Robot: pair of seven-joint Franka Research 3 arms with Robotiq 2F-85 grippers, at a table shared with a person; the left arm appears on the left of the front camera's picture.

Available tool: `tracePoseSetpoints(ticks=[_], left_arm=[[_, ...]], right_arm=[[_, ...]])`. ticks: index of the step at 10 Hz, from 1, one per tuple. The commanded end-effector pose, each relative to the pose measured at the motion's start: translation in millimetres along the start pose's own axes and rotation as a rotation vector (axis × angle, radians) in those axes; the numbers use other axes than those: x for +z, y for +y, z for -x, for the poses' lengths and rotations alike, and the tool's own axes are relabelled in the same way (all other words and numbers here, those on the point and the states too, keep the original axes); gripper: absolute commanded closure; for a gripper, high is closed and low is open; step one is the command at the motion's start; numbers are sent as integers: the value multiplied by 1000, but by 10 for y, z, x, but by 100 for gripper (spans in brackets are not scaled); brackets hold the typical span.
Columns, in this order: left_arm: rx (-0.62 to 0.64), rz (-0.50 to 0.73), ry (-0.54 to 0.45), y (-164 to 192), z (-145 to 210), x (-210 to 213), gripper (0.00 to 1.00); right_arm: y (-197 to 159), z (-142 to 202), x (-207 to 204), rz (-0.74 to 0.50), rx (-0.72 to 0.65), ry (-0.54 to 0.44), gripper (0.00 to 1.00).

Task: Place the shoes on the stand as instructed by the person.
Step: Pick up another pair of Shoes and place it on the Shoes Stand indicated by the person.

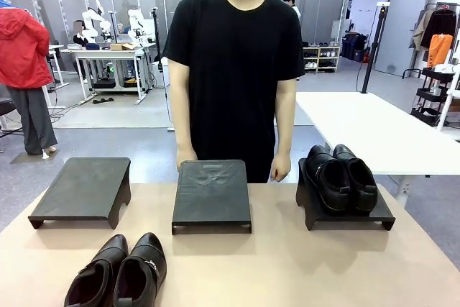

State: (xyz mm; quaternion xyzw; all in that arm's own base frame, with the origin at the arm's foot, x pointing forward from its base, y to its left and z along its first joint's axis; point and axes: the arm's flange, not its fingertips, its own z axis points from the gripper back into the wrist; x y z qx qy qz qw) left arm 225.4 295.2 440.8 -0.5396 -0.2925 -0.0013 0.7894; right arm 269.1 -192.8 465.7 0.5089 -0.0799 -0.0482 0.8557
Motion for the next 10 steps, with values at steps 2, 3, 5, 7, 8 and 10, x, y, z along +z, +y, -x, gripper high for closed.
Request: tracePoseSetpoints(ticks=[2,3,5,7,8,10], left_arm=[[-12,14,-9,-7,-3,21,0],[-12,14,-9,-7,-3,21,0],[-12,14,-9,-7,-3,21,0],[-12,14,-9,-7,-3,21,0],[-12,14,-9,-7,-3,21,0],[-12,14,-9,-7,-3,21,0]], right_arm=[[-513,138,-35,-183,-54,-40,0],[-673,194,-69,-222,-78,-68,0],[-811,206,-156,-258,-115,-93,0],[-805,263,-131,-223,-124,-72,0],[-805,263,-131,-223,-124,-72,0],[-805,263,-131,-223,-124,-72,0]])
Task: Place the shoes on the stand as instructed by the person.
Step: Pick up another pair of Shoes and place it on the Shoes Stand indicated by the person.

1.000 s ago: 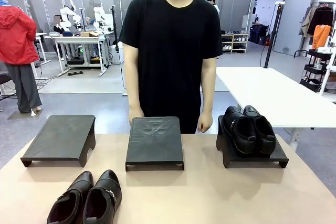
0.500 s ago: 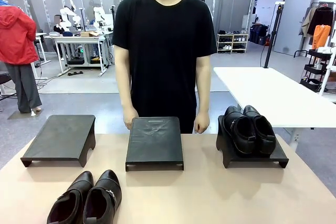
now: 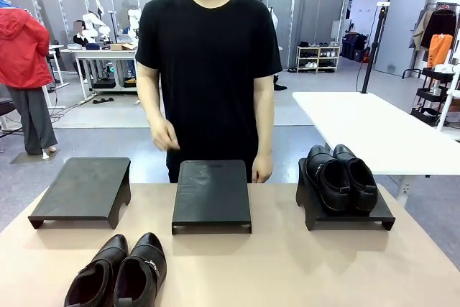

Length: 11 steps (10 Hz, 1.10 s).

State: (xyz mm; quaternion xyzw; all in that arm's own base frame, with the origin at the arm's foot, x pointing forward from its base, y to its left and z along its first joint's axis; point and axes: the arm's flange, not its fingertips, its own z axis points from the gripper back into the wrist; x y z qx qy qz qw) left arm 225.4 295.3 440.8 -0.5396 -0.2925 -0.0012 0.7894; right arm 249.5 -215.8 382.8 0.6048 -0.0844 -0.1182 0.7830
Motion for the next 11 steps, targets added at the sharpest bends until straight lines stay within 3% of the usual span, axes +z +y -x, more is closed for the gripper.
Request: tracePoseSetpoints(ticks=[1,11], left_arm=[[-12,14,-9,-7,-3,20,0],[-12,14,-9,-7,-3,20,0]], right_arm=[[33,39,18,6,13,10,0],[33,39,18,6,13,10,0]])
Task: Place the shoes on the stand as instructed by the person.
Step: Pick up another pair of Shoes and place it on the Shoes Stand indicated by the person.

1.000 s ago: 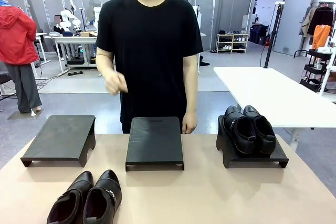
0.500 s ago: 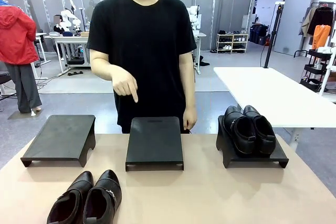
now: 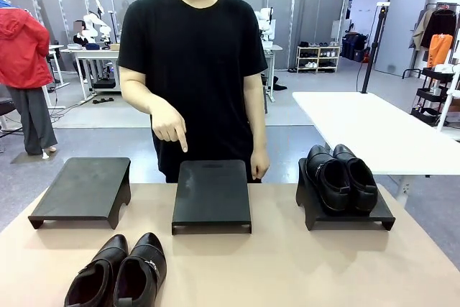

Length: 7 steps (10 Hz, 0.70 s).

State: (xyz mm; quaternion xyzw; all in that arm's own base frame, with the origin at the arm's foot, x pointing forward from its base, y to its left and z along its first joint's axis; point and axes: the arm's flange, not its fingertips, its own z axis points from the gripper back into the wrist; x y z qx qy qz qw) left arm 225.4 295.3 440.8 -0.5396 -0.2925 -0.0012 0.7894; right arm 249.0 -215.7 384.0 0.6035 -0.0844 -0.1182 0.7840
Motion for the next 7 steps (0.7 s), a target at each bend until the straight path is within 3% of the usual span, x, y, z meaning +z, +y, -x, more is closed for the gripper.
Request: tracePoseSetpoints(ticks=[1,7], left_arm=[[-12,14,-9,-7,-3,20,0],[-12,14,-9,-7,-3,20,0]], right_arm=[[22,33,15,2,13,11,0],[22,33,15,2,13,11,0]])
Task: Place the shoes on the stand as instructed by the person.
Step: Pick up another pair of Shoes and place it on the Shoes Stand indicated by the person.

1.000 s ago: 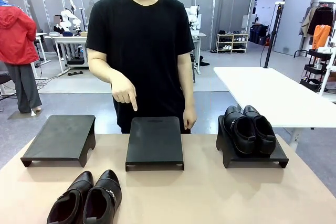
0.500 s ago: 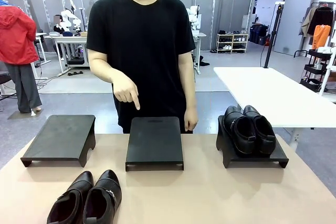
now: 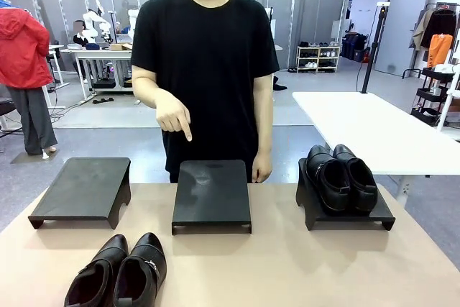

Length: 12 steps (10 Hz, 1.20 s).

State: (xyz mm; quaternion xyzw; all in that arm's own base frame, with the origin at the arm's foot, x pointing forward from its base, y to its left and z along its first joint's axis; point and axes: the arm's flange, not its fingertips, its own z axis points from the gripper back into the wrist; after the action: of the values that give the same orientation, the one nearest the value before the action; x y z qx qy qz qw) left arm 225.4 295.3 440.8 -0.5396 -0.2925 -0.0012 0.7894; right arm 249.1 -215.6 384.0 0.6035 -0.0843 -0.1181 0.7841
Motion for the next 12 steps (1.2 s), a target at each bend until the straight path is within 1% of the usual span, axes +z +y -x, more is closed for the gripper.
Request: tracePoseSetpoints(ticks=[1,4,5,6,7,8,10,11,12], left_arm=[[-12,14,-9,-7,-3,20,0],[0,0,0,0,0,0,0],[-18,-11,22,-224,-23,-136,0],[21,-72,58,-438,-52,-277,0],[-7,-81,100,-700,-56,-395,0],[-10,-106,149,-947,-71,-525,0],[-34,-207,268,-1386,-67,-923,0],[-22,-307,329,-1530,-47,-1152,0],[-37,-372,370,-1633,-23,-1377,0]], right_arm=[[21,34,16,2,13,10,0],[21,34,16,2,13,10,0],[21,34,16,2,13,10,0],[21,34,16,2,13,10,0],[21,34,16,2,13,10,0],[21,34,16,2,13,10,0],[21,34,16,2,13,10,0],[21,34,16,2,13,10,0],[21,34,16,2,13,10,0]])
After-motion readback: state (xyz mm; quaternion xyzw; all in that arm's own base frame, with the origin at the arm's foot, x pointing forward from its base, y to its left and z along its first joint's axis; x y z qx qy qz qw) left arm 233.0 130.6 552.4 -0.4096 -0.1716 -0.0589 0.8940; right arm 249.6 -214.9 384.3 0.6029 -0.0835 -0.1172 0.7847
